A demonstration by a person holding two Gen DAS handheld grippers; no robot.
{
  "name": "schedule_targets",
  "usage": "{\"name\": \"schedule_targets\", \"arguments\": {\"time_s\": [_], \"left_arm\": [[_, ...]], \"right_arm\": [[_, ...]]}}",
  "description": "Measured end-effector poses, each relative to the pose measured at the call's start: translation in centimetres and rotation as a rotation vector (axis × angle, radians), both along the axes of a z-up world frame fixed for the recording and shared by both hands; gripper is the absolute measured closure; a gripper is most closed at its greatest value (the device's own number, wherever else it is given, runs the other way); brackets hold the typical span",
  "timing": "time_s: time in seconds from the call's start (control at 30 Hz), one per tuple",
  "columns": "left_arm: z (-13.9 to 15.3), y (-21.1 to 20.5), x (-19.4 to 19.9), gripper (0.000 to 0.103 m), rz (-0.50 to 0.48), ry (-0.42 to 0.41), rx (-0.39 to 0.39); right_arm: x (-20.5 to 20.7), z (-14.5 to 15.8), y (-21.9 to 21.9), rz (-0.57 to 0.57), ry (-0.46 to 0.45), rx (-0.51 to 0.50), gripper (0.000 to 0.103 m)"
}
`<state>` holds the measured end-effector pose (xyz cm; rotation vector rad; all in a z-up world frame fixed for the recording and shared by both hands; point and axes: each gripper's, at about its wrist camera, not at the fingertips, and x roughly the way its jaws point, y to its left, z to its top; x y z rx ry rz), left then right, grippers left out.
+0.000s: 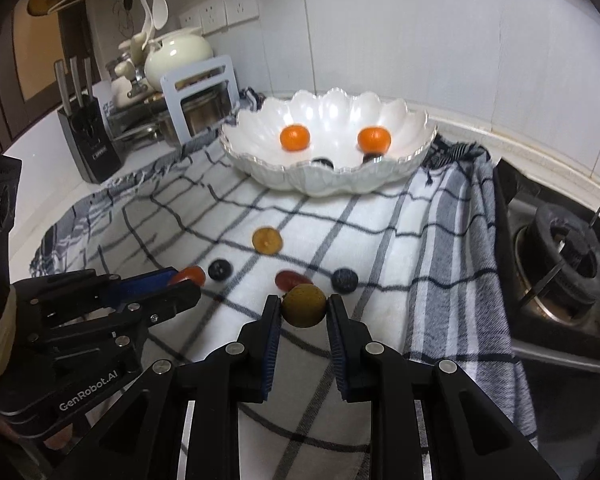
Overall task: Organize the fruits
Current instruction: 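Grasp the yellow round fruit with the right gripper while the left gripper grasps the red date, then carry the yellow fruit and red date over the white bowl with both grippers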
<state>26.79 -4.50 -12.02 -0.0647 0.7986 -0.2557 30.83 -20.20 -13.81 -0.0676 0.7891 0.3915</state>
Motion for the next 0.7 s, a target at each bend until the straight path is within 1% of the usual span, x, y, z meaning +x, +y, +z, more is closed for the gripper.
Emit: {"name": "schedule_targets", "arguments": {"time_s": [0.33,0.57,0.7], "left_arm": [[3.4,1.1,-0.1,0.085,0.012,-0.096,-0.006],[5.1,1.8,0.7,0.085,0.021,-0.146,-0.008],[6.0,2.0,1.2,0.085,0.023,-0.178,-0.001]], "right_arm": [[-0.2,3.0,0.4,-0.027,-0.086,0.000,0.078],[0.7,4.9,0.5,-0.060,-0.149,0.003,0.078],[1.5,5.7,0.5,-0.074,-0.171,0.012,0.078]]}}
